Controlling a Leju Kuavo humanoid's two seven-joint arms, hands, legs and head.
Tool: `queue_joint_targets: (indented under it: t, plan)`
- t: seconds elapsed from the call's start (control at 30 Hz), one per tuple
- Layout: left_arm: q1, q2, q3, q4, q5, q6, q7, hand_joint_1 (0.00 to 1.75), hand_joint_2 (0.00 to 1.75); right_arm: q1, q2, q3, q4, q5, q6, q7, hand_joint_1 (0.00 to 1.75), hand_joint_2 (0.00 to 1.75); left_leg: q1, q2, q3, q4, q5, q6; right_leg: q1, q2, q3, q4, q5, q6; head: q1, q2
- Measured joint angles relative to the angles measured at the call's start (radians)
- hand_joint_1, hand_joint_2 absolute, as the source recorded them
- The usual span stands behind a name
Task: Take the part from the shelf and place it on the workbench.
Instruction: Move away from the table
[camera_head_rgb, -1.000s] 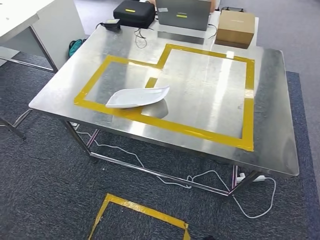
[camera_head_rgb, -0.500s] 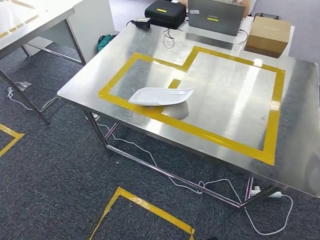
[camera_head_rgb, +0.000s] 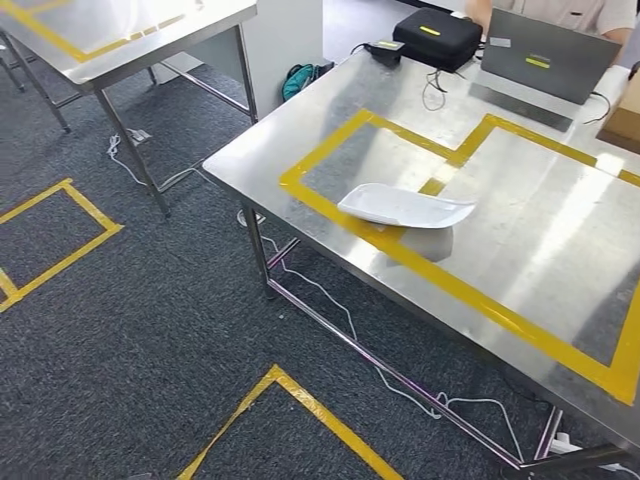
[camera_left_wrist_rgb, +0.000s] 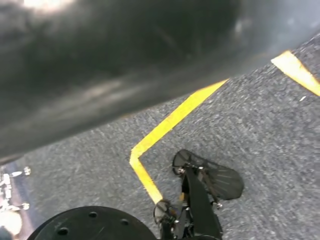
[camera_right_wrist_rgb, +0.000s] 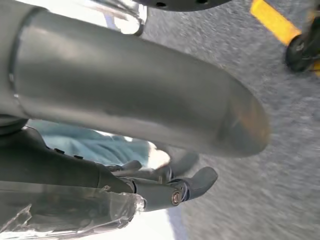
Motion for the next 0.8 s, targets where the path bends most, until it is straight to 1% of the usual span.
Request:
queue_joint_targets:
  t: [0.03, 0.1, 0.13, 0.17, 0.2, 0.23, 0.27, 0.3, 0.33, 0.37, 0.4, 0.43, 0.47, 0.5, 0.53, 0.57, 0.6, 0.63, 0.67, 0.7, 0.73, 0.77, 0.8]
  plan:
    - [0.0, 0.001, -0.006, 0.001, -0.004, -0.001, -0.005, 0.0, 0.0, -0.001, 0.0, -0.001, 0.0, 0.0, 0.001, -0.004, 0.0, 0.0, 0.0, -0.01, -0.003, -0.001, 0.003, -0.007, 0.0, 0.009, 0.006, -0.01, -0.001, -0.003, 0.0, 0.0]
    - [0.003, 0.003, -0.015, 0.003, -0.012, -0.003, -0.011, 0.0, 0.0, -0.005, 0.0, -0.003, 0.0, 0.0, 0.003, -0.01, 0.0, 0.0, 0.004, -0.027, -0.008, -0.005, 0.01, -0.021, 0.003, -0.013, 0.01, -0.011, 0.006, -0.016, 0.0, 0.0]
    - [0.004, 0.004, -0.019, 0.004, -0.014, -0.004, -0.012, 0.0, 0.0, -0.006, -0.001, -0.005, 0.0, 0.001, 0.003, -0.01, 0.0, 0.0, 0.004, -0.016, -0.013, 0.001, 0.005, -0.026, 0.003, -0.025, 0.012, -0.014, 0.009, -0.024, -0.002, 0.0]
    - [0.004, 0.004, -0.022, 0.005, -0.016, -0.004, -0.013, 0.0, 0.0, -0.006, -0.001, -0.006, 0.0, 0.001, 0.003, -0.01, 0.0, 0.0, 0.002, 0.008, -0.024, 0.022, -0.01, -0.03, 0.003, -0.038, 0.013, -0.018, 0.013, -0.031, -0.005, 0.0]
    - [0.003, 0.004, -0.025, 0.006, -0.016, -0.004, -0.013, 0.0, 0.0, -0.006, -0.002, -0.007, 0.0, 0.001, 0.004, -0.011, 0.0, 0.0, 0.0, 0.041, -0.046, 0.068, -0.038, -0.032, 0.004, -0.054, 0.014, -0.021, 0.015, -0.037, -0.009, 0.0]
    - [0.001, 0.004, -0.028, 0.007, -0.016, -0.004, -0.014, 0.0, 0.0, -0.005, -0.002, -0.008, 0.001, 0.001, 0.004, -0.012, 0.0, 0.0, -0.003, 0.077, -0.076, 0.132, -0.073, -0.033, 0.007, -0.07, 0.014, -0.022, 0.015, -0.04, -0.012, 0.0]
    - [-0.001, 0.004, -0.03, 0.008, -0.016, -0.005, -0.014, 0.0, 0.0, -0.003, -0.002, -0.008, 0.001, 0.001, 0.005, -0.012, 0.0, 0.0, -0.003, 0.097, -0.11, 0.204, -0.105, -0.035, 0.01, -0.088, 0.013, -0.023, 0.015, -0.043, -0.014, 0.0]
    - [-0.001, 0.004, -0.032, 0.009, -0.017, -0.006, -0.015, 0.0, 0.0, -0.002, -0.002, -0.01, 0.001, 0.001, 0.005, -0.013, 0.0, 0.0, -0.003, 0.106, -0.135, 0.26, -0.125, -0.035, 0.013, -0.105, 0.013, -0.022, 0.014, -0.044, -0.014, 0.0]
    - [0.0, 0.004, -0.034, 0.01, -0.017, -0.007, -0.016, 0.0, 0.0, -0.002, -0.002, -0.011, 0.001, 0.001, 0.005, -0.012, 0.0, 0.0, -0.003, 0.11, -0.143, 0.284, -0.126, -0.035, 0.014, -0.121, 0.013, -0.022, 0.013, -0.045, -0.014, 0.0]
    - [0.002, 0.004, -0.036, 0.01, -0.019, -0.009, -0.018, 0.0, 0.0, -0.003, -0.002, -0.013, 0.001, 0.001, 0.005, -0.012, 0.0, 0.0, -0.003, 0.112, -0.132, 0.267, -0.108, -0.033, 0.015, -0.135, 0.013, -0.022, 0.012, -0.045, -0.014, 0.0]
    - [0.003, 0.004, -0.038, 0.011, -0.02, -0.012, -0.021, 0.0, 0.0, -0.004, -0.002, -0.014, 0.001, 0.001, 0.005, -0.012, 0.0, 0.0, -0.004, 0.12, -0.1, 0.212, -0.076, -0.03, 0.016, -0.148, 0.015, -0.022, 0.011, -0.045, -0.014, 0.0]
    - [0.004, 0.004, -0.041, 0.011, -0.022, -0.016, -0.023, 0.0, 0.0, -0.005, -0.002, -0.016, 0.001, 0.001, 0.004, -0.012, 0.0, 0.0, -0.006, 0.142, -0.059, 0.141, -0.045, -0.026, 0.017, -0.16, 0.017, -0.022, 0.01, -0.043, -0.014, 0.0]
    - [0.002, 0.003, -0.043, 0.011, -0.021, -0.021, -0.024, 0.0, 0.0, -0.006, -0.002, -0.016, 0.001, 0.001, 0.002, -0.012, 0.0, 0.0, -0.011, 0.168, -0.022, 0.072, -0.023, -0.021, 0.02, -0.17, 0.017, -0.021, 0.007, -0.04, -0.015, 0.0]
    - [0.0, 0.002, -0.045, 0.011, -0.019, -0.027, -0.025, 0.0, 0.0, -0.007, -0.002, -0.017, 0.001, 0.001, -0.001, -0.012, 0.0, 0.0, -0.015, 0.188, 0.003, 0.025, -0.011, -0.016, 0.023, -0.181, 0.018, -0.02, 0.004, -0.036, -0.014, 0.0]
    - [-0.002, 0.0, -0.046, 0.011, -0.017, -0.032, -0.025, 0.0, 0.0, -0.007, -0.002, -0.017, 0.001, 0.001, -0.003, -0.012, 0.0, 0.0, -0.019, 0.201, 0.013, 0.002, -0.009, -0.011, 0.026, -0.191, 0.02, -0.021, 0.002, -0.031, -0.014, 0.0]
    - [-0.002, -0.001, -0.047, 0.011, -0.014, -0.038, -0.025, 0.0, 0.0, -0.009, -0.002, -0.017, 0.001, 0.001, -0.004, -0.012, 0.0, 0.0, -0.021, 0.195, 0.013, -0.005, -0.011, -0.007, 0.028, -0.203, 0.023, -0.022, 0.0, -0.027, -0.013, 0.0]
    - [-0.001, -0.002, -0.047, 0.011, -0.012, -0.043, -0.025, 0.0, 0.0, -0.01, -0.002, -0.017, 0.001, 0.001, -0.006, -0.012, 0.0, 0.0, -0.021, 0.182, 0.012, -0.006, -0.009, -0.003, 0.028, -0.213, 0.028, -0.025, -0.001, -0.023, -0.012, 0.0]
    - [0.001, -0.004, -0.047, 0.011, -0.01, -0.047, -0.025, 0.0, 0.0, -0.012, -0.002, -0.017, 0.0, 0.001, -0.006, -0.012, 0.0, 0.0, -0.019, 0.17, 0.012, -0.008, -0.007, 0.002, 0.026, -0.205, 0.03, -0.021, -0.008, -0.017, -0.013, 0.0]
    - [0.001, -0.006, -0.047, 0.011, -0.008, -0.054, -0.025, 0.0, 0.0, -0.012, -0.002, -0.017, 0.0, 0.001, -0.008, -0.012, 0.0, 0.0, -0.016, 0.157, 0.012, -0.01, -0.004, 0.008, 0.024, -0.182, 0.023, -0.002, -0.023, -0.012, -0.01, 0.0]
    - [0.001, -0.009, -0.048, 0.011, -0.007, -0.06, -0.025, 0.0, 0.0, -0.011, -0.002, -0.017, 0.0, 0.001, -0.01, -0.013, 0.0, 0.0, -0.014, 0.144, 0.012, -0.012, -0.001, 0.013, 0.022, -0.151, 0.005, 0.039, -0.048, -0.007, -0.007, 0.0]
    - [0.0, -0.011, -0.048, 0.011, -0.006, -0.068, -0.025, 0.0, 0.0, -0.01, -0.002, -0.017, 0.0, 0.001, -0.011, -0.014, 0.0, 0.0, -0.012, 0.13, 0.01, -0.013, 0.0, 0.018, 0.02, -0.115, -0.024, 0.101, -0.082, -0.003, -0.004, 0.0]
    - [-0.002, -0.014, -0.048, 0.011, -0.006, -0.075, -0.025, 0.0, 0.0, -0.009, -0.002, -0.018, 0.0, 0.001, -0.012, -0.015, 0.0, 0.0, -0.012, 0.116, 0.008, -0.013, 0.001, 0.021, 0.019, -0.095, -0.058, 0.175, -0.115, -0.002, -0.001, 0.0]
    - [-0.003, -0.016, -0.048, 0.011, -0.006, -0.082, -0.025, 0.0, 0.0, -0.007, -0.002, -0.018, 0.001, 0.002, -0.013, -0.015, 0.0, 0.0, -0.012, 0.101, 0.007, -0.012, 0.002, 0.023, 0.019, -0.086, -0.09, 0.238, -0.137, 0.0, 0.0, 0.0]
